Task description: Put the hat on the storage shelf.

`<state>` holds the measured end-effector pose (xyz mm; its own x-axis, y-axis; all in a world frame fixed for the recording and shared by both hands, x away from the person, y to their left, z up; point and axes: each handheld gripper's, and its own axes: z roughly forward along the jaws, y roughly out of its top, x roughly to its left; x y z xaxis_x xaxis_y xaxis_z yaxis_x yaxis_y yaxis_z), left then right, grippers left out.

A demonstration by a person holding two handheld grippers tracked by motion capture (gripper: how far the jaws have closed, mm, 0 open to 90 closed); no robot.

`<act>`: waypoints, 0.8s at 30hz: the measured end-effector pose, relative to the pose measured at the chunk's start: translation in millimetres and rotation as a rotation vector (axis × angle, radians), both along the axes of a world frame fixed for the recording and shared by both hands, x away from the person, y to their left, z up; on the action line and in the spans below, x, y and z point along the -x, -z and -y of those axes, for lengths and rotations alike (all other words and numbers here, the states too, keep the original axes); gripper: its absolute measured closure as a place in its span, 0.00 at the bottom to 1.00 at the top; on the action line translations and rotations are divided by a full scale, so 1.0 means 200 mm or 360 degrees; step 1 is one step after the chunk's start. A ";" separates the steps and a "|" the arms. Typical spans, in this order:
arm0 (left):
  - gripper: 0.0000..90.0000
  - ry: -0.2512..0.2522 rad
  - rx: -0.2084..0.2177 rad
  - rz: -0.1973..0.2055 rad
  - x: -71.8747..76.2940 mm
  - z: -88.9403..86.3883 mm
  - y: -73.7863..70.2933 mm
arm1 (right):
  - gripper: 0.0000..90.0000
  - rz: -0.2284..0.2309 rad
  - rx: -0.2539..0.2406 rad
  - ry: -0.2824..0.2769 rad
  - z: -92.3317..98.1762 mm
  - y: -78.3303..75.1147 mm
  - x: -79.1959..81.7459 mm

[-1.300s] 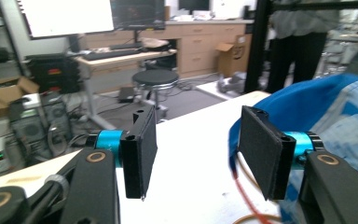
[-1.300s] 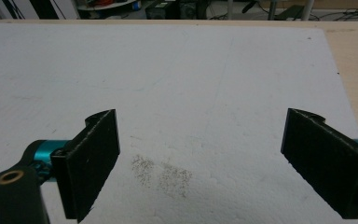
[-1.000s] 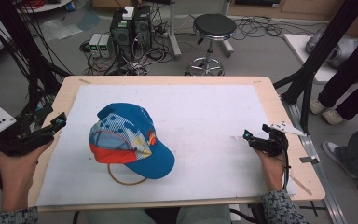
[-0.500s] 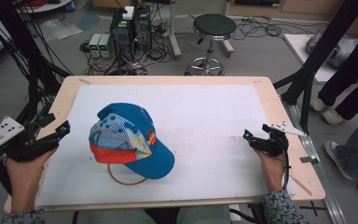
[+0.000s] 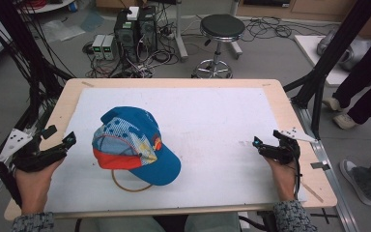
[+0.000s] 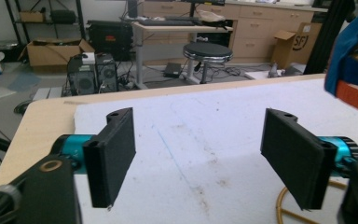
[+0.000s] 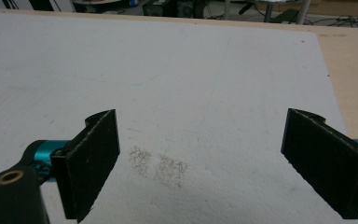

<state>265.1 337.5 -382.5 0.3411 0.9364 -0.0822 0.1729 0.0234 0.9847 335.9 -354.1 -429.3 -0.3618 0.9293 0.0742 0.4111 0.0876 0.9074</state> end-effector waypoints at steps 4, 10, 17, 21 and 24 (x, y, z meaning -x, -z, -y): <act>0.25 0.0005 0.0013 -0.0044 -0.01 0.00 0.06 | 0.12 0.0092 -0.0016 -0.0047 0.01 -0.03 0.05; 0.24 0.0007 0.0006 -0.0094 -0.05 0.01 0.11 | 0.12 0.0118 0.0023 -0.0052 0.00 -0.04 0.08; 0.24 0.0036 -0.0001 -0.0095 -0.07 0.03 0.11 | 0.12 0.0113 0.0044 -0.0054 0.01 -0.03 0.09; 0.24 0.0041 -0.0009 -0.0103 -0.07 0.03 0.11 | 0.12 0.0116 0.0030 -0.0052 0.01 -0.04 0.09; 0.24 0.0040 -0.0007 -0.0100 -0.07 0.03 0.11 | 0.12 0.0122 0.0034 -0.0053 0.00 -0.04 0.09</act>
<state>278.2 331.1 -403.6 0.3590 0.9280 -0.0999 0.2348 0.0138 0.9719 318.6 -355.0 -422.2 -0.3966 0.9176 0.0253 0.3369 0.1198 0.9339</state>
